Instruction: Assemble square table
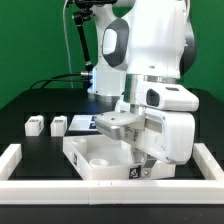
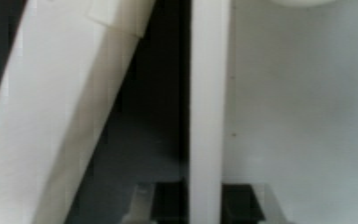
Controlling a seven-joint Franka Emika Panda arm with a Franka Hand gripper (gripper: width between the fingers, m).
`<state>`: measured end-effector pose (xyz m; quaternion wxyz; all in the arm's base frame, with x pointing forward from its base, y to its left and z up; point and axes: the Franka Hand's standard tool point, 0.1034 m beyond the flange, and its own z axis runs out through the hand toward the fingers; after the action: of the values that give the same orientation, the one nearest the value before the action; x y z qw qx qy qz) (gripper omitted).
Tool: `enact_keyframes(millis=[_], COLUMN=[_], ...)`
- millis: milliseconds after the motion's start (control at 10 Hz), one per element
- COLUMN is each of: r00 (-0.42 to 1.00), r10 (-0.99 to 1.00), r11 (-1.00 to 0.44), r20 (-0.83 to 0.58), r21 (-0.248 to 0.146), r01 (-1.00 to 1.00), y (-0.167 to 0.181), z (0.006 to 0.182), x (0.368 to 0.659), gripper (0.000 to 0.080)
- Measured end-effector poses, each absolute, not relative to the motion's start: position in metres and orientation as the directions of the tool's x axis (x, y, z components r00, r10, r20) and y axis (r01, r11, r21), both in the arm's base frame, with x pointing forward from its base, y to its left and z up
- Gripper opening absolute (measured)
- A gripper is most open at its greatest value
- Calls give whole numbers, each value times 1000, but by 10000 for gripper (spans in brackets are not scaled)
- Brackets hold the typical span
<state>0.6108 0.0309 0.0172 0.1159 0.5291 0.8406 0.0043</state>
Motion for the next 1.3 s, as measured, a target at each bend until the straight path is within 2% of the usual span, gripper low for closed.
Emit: enact_keyframes(millis=[100, 300, 900, 1000, 1300], r00=[-512, -618, -767, -829, -917], r10=[833, 756, 601, 513, 348], r11=[540, 644, 787, 845, 926], r20=[-208, -216, -227, -222, -197], r21=[109, 72, -4, -39, -80], r01=[834, 762, 618, 533, 369], y=[31, 47, 47, 52, 55], z=[16, 17, 19, 19, 19], x=[604, 593, 589, 585, 578], gripper=[73, 74, 64, 64, 64])
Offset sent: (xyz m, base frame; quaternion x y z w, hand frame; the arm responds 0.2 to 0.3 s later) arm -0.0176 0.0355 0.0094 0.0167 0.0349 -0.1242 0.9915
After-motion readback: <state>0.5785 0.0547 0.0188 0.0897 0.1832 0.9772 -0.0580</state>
